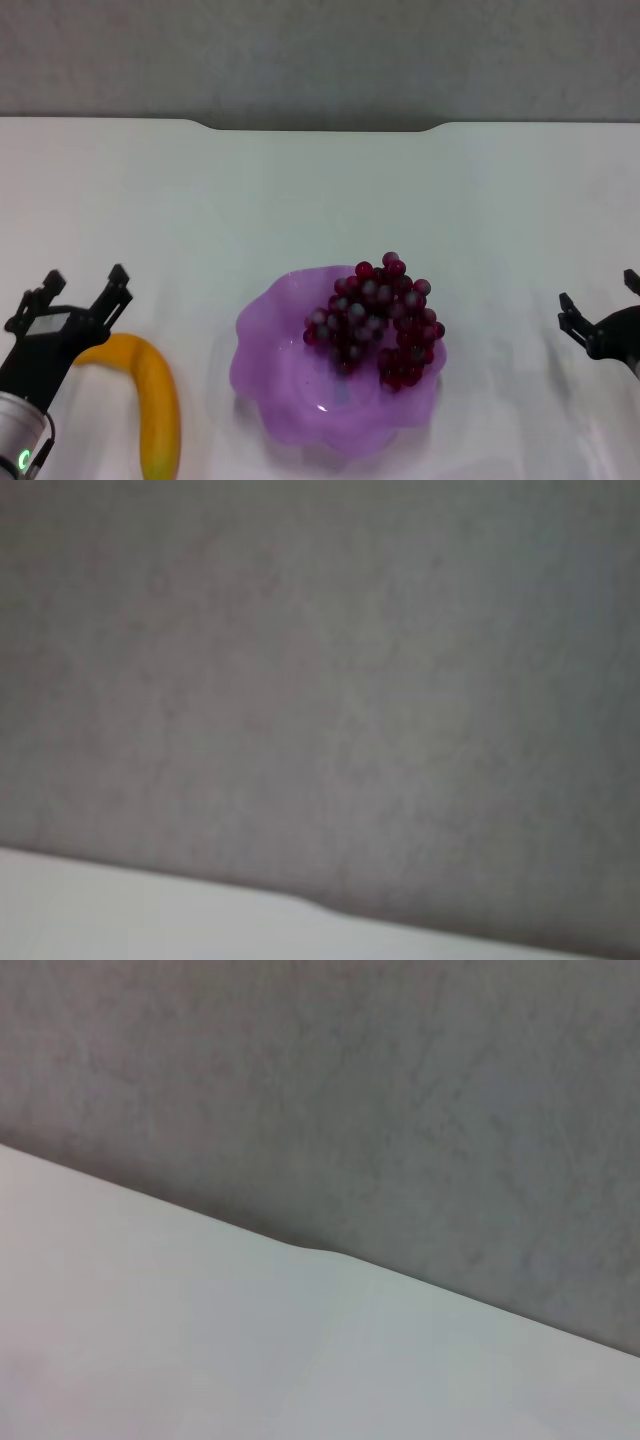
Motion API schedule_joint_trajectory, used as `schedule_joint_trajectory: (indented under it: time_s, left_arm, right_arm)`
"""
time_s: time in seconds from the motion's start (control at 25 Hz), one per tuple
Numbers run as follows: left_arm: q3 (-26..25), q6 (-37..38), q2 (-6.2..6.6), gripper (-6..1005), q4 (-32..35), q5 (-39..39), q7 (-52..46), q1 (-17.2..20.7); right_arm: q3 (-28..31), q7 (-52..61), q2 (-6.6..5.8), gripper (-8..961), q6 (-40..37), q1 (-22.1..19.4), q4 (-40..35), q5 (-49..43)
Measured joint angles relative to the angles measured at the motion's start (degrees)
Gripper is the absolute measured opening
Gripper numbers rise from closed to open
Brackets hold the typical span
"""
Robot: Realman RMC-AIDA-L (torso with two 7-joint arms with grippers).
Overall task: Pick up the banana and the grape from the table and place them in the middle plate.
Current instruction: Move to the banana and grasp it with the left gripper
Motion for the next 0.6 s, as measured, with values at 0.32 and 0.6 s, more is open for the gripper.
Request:
schedule_joint_trajectory:
  time_s: [0.32, 0.6]
  left_arm:
    - [-16.14, -32.77, 3.53, 880, -30.31, 14.55, 3.52, 10.85]
    - [-26.7, -68.73, -1.46, 879, -45.38, 14.13, 20.48, 12.52]
  right_arm:
    - [-1.27, 0.01, 0.03, 883, -0.03, 0.53, -0.74, 0.03]
    - [-1.27, 0.01, 0.06, 884, 0.08, 0.66, -0.92, 0.11]
